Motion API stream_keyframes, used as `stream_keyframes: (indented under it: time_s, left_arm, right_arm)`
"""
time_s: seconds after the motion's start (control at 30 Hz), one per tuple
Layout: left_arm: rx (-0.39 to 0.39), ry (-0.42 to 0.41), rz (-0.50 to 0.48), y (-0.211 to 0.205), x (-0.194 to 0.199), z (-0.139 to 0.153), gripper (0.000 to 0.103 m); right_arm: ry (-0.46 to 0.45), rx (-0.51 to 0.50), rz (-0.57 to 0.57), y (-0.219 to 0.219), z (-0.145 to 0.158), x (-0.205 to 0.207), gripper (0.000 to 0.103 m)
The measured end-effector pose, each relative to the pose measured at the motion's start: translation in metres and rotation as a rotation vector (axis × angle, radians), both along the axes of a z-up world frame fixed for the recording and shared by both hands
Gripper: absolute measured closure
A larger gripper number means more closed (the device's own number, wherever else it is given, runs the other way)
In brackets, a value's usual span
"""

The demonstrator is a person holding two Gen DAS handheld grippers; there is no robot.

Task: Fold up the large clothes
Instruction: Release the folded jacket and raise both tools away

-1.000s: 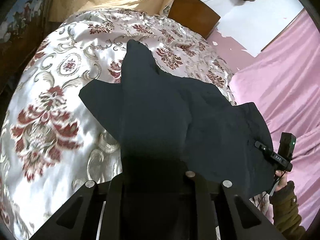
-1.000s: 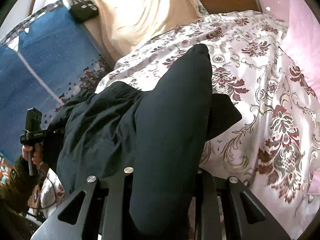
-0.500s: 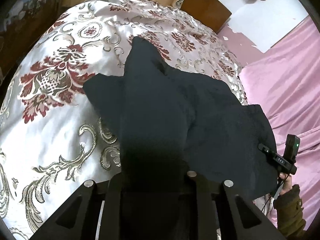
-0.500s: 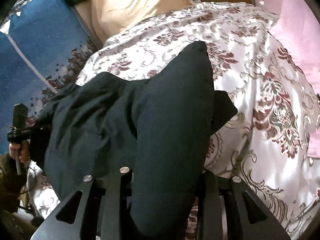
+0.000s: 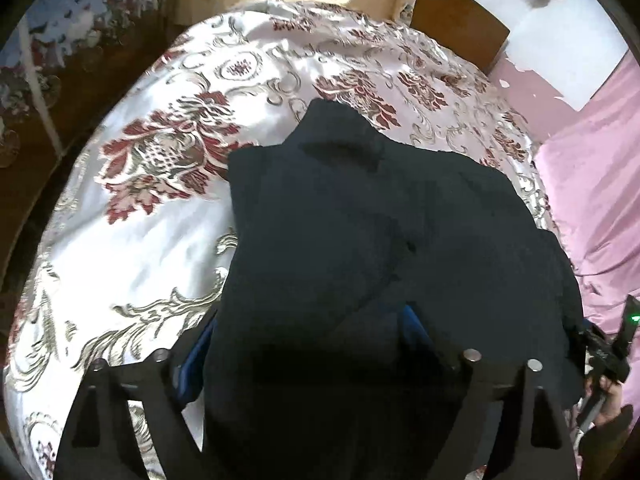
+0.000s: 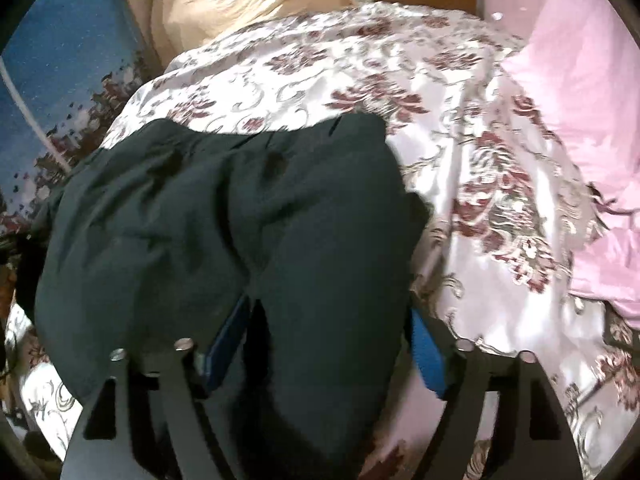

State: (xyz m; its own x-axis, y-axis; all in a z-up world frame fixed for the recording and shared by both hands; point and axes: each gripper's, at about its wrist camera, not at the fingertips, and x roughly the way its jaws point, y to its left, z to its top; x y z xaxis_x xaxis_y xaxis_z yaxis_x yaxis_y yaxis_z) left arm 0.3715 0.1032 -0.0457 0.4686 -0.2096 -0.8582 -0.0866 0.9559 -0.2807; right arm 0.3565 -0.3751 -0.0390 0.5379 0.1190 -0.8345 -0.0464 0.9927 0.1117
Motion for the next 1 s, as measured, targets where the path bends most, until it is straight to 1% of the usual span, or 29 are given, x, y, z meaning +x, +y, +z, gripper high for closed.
stream_keyframes:
  time_s: [0.03, 0.13, 0.2, 0.27, 0.33, 0.47, 0.57, 0.63, 0.83, 1.0]
  left_arm:
    - [0.016, -0.011, 0.000, -0.003, -0.003, 0.003, 0.014]
    - [0.076, -0.057, -0.013, -0.015, -0.014, 0.015, 0.011]
    - [0.116, -0.093, -0.014, -0.023, -0.025, 0.023, 0.009]
    - [0.142, -0.116, -0.016, -0.030, -0.034, 0.031, 0.005]
    - [0.161, -0.142, -0.009, -0.034, -0.044, 0.038, 0.004]
    - [0.156, -0.211, 0.008, -0.039, -0.064, 0.051, 0.000]
    - [0.151, -0.268, 0.015, -0.045, -0.081, 0.063, 0.000]
    - [0.168, -0.314, 0.018, -0.050, -0.093, 0.071, 0.000]
    - [0.187, -0.440, -0.004, -0.070, -0.133, 0.099, 0.000]
    - [0.202, -0.521, -0.032, -0.086, -0.160, 0.116, 0.000]
  right_arm:
    - [-0.009, 0.002, -0.014, -0.002, 0.002, -0.003, 0.020]
    - [-0.054, 0.011, -0.063, -0.004, 0.012, -0.015, 0.012]
    - [-0.098, 0.001, -0.075, 0.002, 0.021, -0.026, 0.011]
    - [-0.140, -0.022, -0.071, 0.009, 0.029, -0.035, 0.010]
    - [-0.175, -0.046, -0.067, 0.017, 0.037, -0.044, 0.005]
    - [-0.256, -0.071, -0.047, 0.037, 0.055, -0.067, 0.004]
    - [-0.302, -0.056, -0.046, 0.049, 0.067, -0.082, 0.003]
    - [-0.331, -0.044, -0.054, 0.057, 0.073, -0.092, 0.003]
    - [-0.412, -0.021, -0.069, 0.077, 0.090, -0.123, 0.003]
    - [-0.476, -0.011, -0.062, 0.096, 0.106, -0.154, 0.002]
